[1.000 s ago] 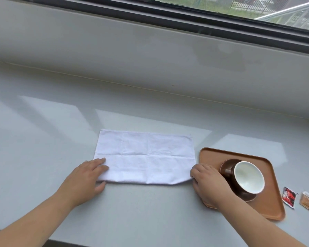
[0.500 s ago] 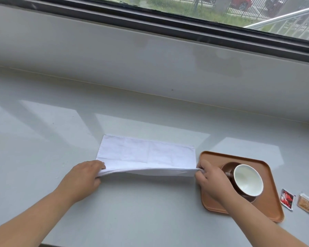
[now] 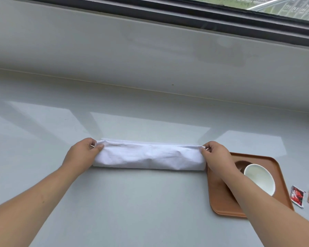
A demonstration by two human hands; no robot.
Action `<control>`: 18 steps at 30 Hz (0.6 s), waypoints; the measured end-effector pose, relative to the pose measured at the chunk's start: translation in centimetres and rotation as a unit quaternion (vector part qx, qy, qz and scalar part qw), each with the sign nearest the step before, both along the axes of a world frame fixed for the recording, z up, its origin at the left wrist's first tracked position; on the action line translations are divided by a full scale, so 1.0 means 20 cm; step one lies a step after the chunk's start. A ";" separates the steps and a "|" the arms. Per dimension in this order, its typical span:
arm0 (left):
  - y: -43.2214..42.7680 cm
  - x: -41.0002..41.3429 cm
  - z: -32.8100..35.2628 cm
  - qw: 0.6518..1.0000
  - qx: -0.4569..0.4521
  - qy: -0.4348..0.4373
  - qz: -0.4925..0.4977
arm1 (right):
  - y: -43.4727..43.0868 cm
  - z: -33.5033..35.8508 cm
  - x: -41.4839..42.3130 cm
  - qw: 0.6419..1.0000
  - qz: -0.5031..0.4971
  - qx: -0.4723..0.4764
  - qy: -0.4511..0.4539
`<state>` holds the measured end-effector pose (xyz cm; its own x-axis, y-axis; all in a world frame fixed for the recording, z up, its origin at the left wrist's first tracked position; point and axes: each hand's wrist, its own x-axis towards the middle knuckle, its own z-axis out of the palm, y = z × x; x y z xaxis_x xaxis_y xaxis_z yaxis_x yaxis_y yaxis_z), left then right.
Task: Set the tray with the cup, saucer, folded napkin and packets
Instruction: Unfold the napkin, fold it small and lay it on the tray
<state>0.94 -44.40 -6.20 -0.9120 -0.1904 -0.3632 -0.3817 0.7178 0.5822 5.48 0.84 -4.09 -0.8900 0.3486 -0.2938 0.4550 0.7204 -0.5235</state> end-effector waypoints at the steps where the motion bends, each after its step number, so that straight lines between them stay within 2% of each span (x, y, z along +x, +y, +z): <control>1: 0.00 -0.02 -0.01 1.000 -0.003 0.000 0.005 | 0.00 -0.01 -0.03 1.000 0.003 0.014 -0.002; 7: 0.00 -0.14 -0.05 0.999 -0.029 0.019 -0.002 | -0.02 -0.04 -0.17 0.997 0.015 0.065 -0.026; 13: 0.01 -0.19 -0.09 0.997 -0.070 -0.018 -0.013 | -0.05 -0.08 -0.21 0.991 0.033 0.115 -0.064; 18: 0.01 -0.21 -0.11 0.996 -0.077 -0.045 -0.014 | -0.08 -0.08 -0.22 0.985 0.040 0.162 -0.053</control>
<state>-3.21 -44.15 -8.41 -0.8831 -0.2246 -0.4119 -0.4052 0.8077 0.4283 1.14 -0.80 -5.64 -0.8885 0.3702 -0.2711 0.4304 0.8774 -0.2122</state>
